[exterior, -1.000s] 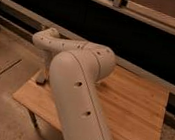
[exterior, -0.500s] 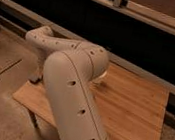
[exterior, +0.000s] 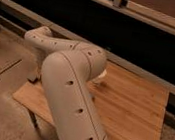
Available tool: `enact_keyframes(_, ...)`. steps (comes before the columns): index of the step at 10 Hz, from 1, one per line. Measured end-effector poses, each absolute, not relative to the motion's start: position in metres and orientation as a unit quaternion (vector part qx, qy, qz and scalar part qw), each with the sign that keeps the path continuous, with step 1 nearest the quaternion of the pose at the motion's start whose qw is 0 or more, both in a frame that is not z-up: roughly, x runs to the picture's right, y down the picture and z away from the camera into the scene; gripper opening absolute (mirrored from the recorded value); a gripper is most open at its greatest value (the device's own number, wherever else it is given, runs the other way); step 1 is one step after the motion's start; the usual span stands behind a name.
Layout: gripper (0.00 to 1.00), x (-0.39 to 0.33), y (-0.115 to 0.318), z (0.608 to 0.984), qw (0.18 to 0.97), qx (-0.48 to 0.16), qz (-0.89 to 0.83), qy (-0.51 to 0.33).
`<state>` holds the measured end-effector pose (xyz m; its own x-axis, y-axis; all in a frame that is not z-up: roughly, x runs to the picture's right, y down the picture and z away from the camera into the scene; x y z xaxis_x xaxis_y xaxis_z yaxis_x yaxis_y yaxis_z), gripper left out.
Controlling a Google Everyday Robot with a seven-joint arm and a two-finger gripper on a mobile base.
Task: Push the eraser across the table
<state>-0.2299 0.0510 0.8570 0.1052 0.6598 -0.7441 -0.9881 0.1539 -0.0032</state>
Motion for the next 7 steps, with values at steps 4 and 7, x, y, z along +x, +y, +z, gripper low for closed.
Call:
enact_keyframes(4, 0.65, -0.257, 0.040, 0.850, 0.713, -0.262, 0.579, 0.297)
enact_keyframes(7, 0.65, -0.265, 0.036, 0.849, 0.717, -0.263, 0.576, 0.292)
